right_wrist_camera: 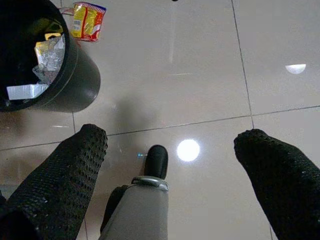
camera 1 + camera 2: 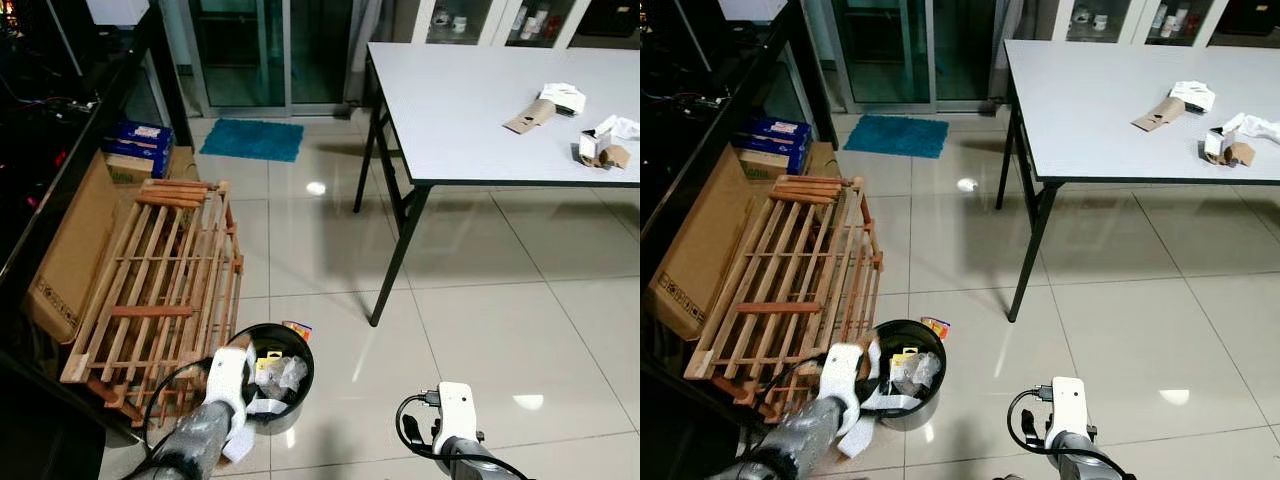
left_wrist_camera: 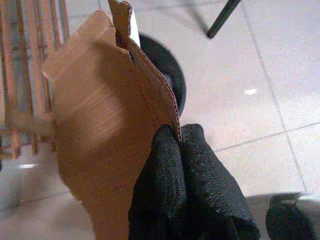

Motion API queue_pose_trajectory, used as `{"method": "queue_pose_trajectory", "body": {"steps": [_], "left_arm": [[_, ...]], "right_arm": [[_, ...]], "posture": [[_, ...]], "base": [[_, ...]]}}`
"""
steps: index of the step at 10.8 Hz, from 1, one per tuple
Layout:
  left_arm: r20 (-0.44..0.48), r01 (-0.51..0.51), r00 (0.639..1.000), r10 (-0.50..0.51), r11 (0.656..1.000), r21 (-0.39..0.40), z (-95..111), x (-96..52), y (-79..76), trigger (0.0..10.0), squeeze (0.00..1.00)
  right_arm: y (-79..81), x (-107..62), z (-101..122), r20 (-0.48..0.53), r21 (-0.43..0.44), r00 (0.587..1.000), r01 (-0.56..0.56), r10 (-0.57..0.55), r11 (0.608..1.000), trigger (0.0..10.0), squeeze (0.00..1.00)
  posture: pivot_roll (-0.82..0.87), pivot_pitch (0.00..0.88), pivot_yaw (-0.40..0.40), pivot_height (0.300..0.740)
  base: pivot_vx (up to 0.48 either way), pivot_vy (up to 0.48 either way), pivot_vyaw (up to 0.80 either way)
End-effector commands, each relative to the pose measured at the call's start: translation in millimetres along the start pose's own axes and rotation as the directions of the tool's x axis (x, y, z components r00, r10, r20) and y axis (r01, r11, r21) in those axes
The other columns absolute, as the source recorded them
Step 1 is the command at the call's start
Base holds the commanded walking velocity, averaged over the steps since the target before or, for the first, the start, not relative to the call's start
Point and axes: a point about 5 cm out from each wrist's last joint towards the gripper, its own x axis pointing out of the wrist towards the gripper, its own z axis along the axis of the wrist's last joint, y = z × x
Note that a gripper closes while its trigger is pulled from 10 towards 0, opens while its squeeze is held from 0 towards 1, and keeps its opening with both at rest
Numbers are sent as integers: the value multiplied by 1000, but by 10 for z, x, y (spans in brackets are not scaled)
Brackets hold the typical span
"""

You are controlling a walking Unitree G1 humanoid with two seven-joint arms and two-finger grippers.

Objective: Picking trash to rubbish bin

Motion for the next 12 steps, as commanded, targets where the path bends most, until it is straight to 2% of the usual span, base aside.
{"method": "queue_pose_trajectory", "body": {"steps": [1, 4, 7, 12], "left_arm": [[28, 21, 999, -21, 1000, 16, 93, 22, -39, 10000, 0], [62, 77, 995, -81, 995, 56, 252, 77, -207, 10000, 0], [62, 49, 997, -53, 997, 57, 251, 73, -171, 10000, 0], [57, 28, 998, -30, 998, 49, 242, 68, -136, 10000, 0]], "right_arm": [[-9, -2, -15, -10, 3, 1000, 5, -5, 1000, 10000, 0], [-3, -1, -8, -6, 7, 1000, 2, -2, 1000, 10000, 0], [-1, 0, -9, -7, 5, 1000, -1, 1, 1000, 10000, 0], [9, -1, -19, -13, -1, 1000, -6, 6, 1000, 10000, 0]], "posture": [[40, 33, -40, 740], [37, 36, -38, 740], [37, 37, -37, 740], [39, 37, -36, 740]], "base": [[0, 0, 0], [0, 0, 0], [0, 0, 0], [261, 0, 0]]}}
